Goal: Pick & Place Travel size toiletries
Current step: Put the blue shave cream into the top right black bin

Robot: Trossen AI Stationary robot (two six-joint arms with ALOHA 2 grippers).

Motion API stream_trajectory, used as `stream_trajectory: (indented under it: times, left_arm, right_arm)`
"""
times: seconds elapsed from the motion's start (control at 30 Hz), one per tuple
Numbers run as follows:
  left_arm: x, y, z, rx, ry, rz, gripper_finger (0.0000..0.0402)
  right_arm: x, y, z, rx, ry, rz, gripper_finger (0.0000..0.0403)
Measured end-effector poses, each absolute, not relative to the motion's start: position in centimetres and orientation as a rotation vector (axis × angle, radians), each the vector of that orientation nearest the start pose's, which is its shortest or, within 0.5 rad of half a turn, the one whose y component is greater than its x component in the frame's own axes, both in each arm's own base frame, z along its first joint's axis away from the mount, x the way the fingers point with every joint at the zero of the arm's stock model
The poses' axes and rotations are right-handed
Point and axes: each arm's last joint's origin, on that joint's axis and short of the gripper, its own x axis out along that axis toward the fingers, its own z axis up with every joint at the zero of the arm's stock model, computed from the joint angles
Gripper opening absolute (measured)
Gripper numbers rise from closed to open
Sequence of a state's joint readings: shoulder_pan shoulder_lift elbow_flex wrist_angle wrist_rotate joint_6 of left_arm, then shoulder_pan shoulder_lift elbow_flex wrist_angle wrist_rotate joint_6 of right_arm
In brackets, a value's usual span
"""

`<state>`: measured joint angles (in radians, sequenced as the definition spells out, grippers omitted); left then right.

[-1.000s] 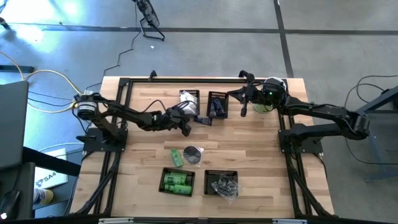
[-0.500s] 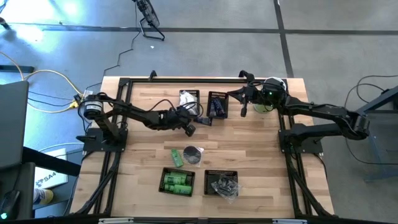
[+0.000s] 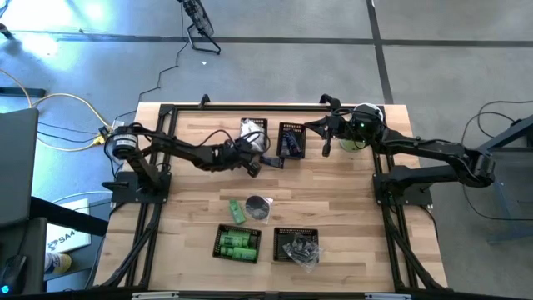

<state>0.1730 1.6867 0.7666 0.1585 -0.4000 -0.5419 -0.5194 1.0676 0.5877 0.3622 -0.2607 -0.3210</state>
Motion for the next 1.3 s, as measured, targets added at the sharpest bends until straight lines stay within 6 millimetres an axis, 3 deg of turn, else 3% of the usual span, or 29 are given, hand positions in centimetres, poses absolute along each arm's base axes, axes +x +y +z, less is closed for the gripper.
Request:
stream_trajectory:
  times: [0.9,1.17,1.3]
  left_arm:
    - [30.8,8.7,14.6,-0.384,0.558,0.720,0.0000]
    - [31.4,8.8,12.6,-0.384,0.582,0.715,0.0000]
    - [31.5,8.8,12.9,-0.389,0.557,0.711,0.0000]
  right_arm:
    - [20.6,-10.9,26.3,-0.280,0.151,-0.238,0.0003]
    - [20.6,-10.9,26.3,-0.280,0.152,-0.238,0.0003]
    - [20.6,-10.9,26.3,-0.284,0.154,-0.237,0.0003]
